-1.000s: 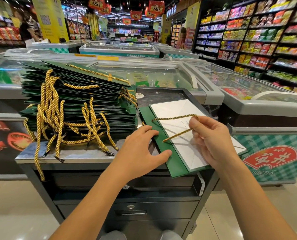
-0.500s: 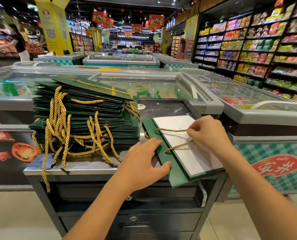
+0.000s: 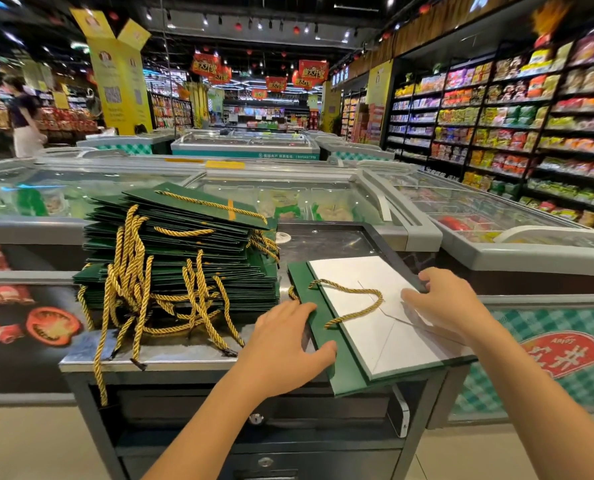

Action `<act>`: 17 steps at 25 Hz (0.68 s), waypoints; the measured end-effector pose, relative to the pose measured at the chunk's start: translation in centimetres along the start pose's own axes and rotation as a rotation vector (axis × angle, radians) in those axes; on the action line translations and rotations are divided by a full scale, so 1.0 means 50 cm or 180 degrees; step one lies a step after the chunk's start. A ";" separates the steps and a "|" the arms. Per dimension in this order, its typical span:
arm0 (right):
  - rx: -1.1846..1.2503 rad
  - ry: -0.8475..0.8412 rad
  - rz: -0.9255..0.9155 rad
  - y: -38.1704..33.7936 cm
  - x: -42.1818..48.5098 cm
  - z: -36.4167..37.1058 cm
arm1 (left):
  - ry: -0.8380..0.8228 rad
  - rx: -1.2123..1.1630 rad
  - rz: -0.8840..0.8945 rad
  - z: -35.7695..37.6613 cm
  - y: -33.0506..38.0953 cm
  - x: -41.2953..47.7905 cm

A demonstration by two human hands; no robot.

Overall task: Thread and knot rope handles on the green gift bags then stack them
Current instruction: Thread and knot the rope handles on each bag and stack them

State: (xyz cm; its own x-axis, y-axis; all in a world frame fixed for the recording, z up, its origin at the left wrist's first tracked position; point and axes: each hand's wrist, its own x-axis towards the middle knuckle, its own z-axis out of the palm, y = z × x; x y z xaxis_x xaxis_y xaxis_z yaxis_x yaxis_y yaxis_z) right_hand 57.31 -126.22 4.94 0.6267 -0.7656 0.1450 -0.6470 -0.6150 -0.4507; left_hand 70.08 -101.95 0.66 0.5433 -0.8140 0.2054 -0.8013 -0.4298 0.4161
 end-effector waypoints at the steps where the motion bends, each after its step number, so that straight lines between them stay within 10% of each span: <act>1: 0.0135 0.0016 0.0018 0.007 -0.002 -0.003 | 0.0008 -0.0026 -0.0032 0.000 0.003 0.000; 17: 0.3266 0.0726 0.0289 -0.009 -0.092 -0.085 | 0.1489 -0.2189 -0.0154 -0.084 0.060 0.025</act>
State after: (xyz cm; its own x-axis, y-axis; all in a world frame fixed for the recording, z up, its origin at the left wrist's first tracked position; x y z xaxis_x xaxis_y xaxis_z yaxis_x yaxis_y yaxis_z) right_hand 52.88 -123.23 8.20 0.4290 -0.8837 0.1874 0.0569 -0.1806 -0.9819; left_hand 69.40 -102.65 5.88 0.7429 -0.4893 0.4569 -0.5249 -0.0022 0.8511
